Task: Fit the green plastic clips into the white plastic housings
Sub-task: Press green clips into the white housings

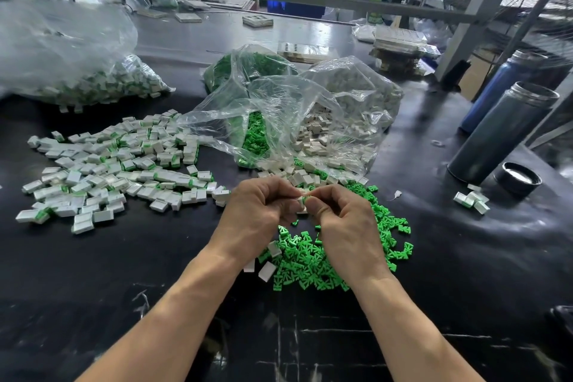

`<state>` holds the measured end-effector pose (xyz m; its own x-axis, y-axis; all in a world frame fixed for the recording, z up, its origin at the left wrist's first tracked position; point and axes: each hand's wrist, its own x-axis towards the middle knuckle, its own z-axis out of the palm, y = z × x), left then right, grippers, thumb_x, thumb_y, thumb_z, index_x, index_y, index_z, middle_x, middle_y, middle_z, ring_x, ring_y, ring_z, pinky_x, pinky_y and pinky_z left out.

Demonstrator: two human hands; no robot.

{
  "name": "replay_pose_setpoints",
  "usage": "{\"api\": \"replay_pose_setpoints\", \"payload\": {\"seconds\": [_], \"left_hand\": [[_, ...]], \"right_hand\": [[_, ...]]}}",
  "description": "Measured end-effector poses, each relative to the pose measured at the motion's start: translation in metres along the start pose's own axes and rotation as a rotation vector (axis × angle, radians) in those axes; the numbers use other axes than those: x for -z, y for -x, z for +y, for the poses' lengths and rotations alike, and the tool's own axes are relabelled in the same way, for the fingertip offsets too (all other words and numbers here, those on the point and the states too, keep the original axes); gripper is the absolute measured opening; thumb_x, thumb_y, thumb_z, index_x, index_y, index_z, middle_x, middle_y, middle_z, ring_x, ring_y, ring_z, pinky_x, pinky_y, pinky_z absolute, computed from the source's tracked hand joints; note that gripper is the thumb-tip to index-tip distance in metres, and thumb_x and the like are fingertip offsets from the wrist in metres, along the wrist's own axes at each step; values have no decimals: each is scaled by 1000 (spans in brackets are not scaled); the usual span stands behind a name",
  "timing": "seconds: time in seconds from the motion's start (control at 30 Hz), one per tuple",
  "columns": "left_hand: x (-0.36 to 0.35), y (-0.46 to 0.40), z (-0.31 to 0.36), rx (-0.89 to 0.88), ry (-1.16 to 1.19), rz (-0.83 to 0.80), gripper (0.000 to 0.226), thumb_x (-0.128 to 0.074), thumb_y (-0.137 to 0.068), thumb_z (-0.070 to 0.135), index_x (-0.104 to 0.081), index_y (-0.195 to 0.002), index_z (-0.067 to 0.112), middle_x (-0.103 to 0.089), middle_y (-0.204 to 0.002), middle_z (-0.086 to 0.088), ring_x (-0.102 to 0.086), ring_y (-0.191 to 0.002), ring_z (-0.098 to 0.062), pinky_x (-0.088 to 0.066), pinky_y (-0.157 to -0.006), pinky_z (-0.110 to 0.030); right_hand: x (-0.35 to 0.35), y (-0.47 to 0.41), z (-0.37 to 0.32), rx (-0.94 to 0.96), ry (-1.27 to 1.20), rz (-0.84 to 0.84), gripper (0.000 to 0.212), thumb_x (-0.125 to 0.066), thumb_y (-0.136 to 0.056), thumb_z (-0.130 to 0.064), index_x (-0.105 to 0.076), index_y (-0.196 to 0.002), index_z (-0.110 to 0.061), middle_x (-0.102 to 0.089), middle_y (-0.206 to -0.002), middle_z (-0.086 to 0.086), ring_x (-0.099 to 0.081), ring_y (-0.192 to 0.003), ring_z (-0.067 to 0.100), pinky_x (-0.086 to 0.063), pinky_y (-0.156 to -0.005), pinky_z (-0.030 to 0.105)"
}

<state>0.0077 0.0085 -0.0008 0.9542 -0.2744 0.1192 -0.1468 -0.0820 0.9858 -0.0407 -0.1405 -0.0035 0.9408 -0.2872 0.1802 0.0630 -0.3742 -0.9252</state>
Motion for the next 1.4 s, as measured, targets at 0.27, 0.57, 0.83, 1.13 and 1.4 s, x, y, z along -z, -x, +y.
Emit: {"api": "replay_pose_setpoints", "payload": {"seconds": [0.27,0.57,0.83,1.13,1.4], "left_hand": [[-7,2,1,7,71,61,23,-66,-86,-16,-77,-87,4,-75,-73,-12,-71,-66,-29,-63,-72,-50],[-4,-1,1,3,46,24,15,-68,-91,-6,-76,-93,6,-77,-79,-9,-75,-75,-27,-63,-68,-39],[-6,0,2,-2,106,-43,6,-76,-91,14,-75,-96,16,-77,-98,-4,-74,-95,-27,-60,-87,-35],[-14,5,5,-42,154,-129,6,-71,-94,10,-72,-99,10,-74,-89,-16,-71,-75,-21,-60,-74,-30],[-20,6,3,-49,99,-87,5,-73,-94,14,-72,-98,11,-75,-86,-11,-68,-75,-16,-58,-72,-37]], "right_hand": [[-9,5,-1,-15,-90,96,18,-73,-94,-10,-75,-83,-24,-75,-79,-6,-71,-77,14,-60,-67,35],[-2,2,-5,-42,-145,45,23,-64,-101,-13,-80,-91,-27,-78,-79,-5,-75,-69,15,-60,-58,39],[-6,2,-10,-261,-363,-99,68,-33,-104,-65,-74,-76,-17,-68,-68,11,-50,-48,14,-35,-39,22],[-12,3,-10,-152,-420,-93,59,-29,-112,-49,-67,-77,-19,-58,-46,-14,-54,-41,-4,-39,-40,8],[-21,-2,0,-162,-186,21,64,-25,-97,-66,-72,-65,-38,-56,-48,-16,-52,-46,-3,-39,-49,18]]}}
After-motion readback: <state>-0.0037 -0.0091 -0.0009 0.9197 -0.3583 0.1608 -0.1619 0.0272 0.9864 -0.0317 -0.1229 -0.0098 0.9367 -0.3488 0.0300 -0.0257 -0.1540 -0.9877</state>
